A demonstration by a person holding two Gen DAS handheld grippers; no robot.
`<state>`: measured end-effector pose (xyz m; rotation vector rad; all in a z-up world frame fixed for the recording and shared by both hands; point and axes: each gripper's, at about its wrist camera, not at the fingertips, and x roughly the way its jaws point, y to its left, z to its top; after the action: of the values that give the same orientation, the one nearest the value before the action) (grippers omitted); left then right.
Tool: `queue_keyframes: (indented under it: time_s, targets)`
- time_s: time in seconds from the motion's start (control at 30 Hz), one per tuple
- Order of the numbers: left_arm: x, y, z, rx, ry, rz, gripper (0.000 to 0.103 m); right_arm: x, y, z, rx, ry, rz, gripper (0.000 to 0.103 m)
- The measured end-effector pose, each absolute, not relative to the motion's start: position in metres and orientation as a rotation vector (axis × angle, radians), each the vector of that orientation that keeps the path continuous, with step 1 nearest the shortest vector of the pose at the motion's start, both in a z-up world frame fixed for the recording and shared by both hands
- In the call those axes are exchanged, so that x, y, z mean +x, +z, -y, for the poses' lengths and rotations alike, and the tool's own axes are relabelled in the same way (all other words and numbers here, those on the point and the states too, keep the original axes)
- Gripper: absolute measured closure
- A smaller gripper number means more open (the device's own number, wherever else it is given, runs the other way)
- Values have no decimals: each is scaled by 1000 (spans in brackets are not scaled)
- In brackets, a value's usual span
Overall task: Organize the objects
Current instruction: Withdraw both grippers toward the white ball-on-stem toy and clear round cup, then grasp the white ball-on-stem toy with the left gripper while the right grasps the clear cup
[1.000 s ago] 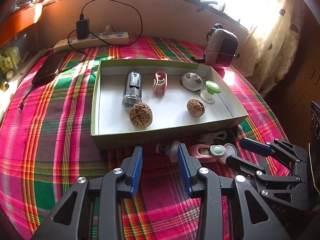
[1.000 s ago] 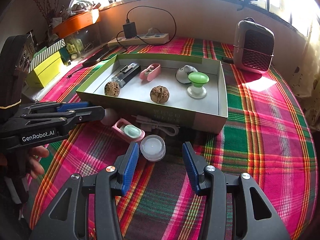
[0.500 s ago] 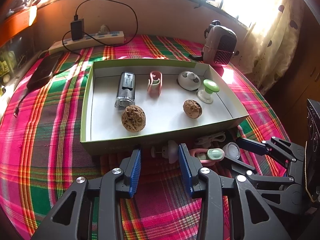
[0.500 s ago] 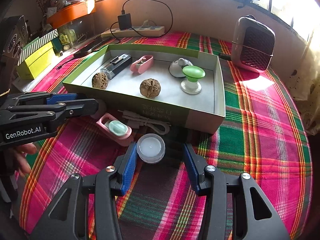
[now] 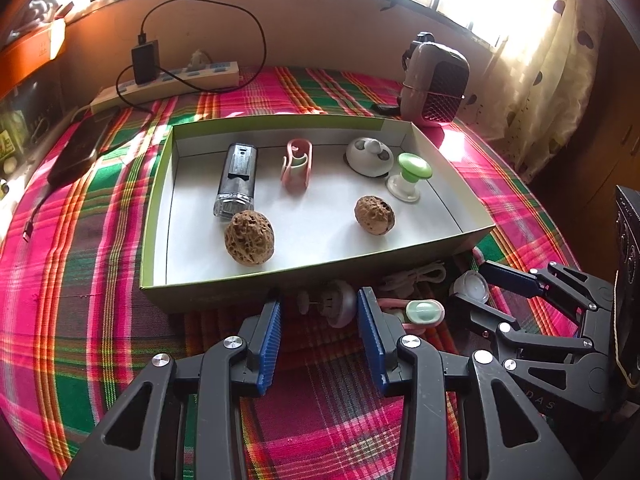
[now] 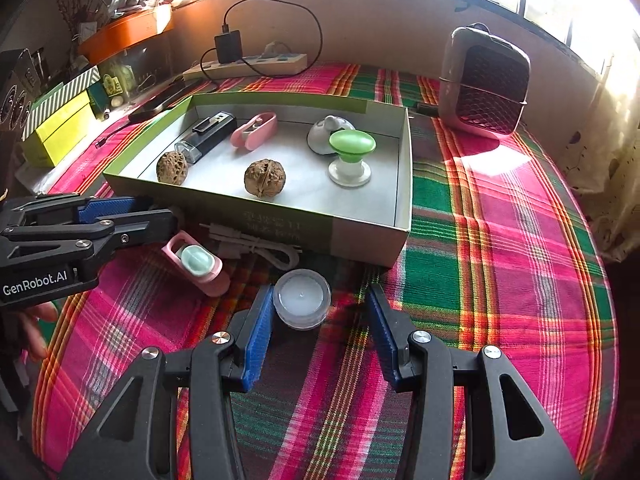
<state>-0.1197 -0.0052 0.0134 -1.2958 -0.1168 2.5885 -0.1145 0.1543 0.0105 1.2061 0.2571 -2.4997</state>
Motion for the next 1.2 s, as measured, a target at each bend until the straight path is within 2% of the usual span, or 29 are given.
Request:
queue_keyframes:
  time_s: [0.77, 0.87, 0.93, 1.1, 1.2]
  targets:
    - [-122, 8, -1, -1339, 2608, 82, 67, -116, 11, -154, 1202, -2499, -252, 56]
    - [-122, 8, -1, -1338, 2609, 83, 68, -116, 10, -154, 1202, -2500, -253, 56]
    - [-122, 8, 0, -1340, 2617, 76, 73, -116, 11, -154, 1201, -2500, -255, 56]
    - [-122, 8, 1, -1336, 2620, 64, 73, -116, 11, -154, 1201, -2500, -255, 56]
    - [-121, 8, 0, -1328, 2626, 49, 73, -116, 11, -154, 1198, -2496, -253, 62]
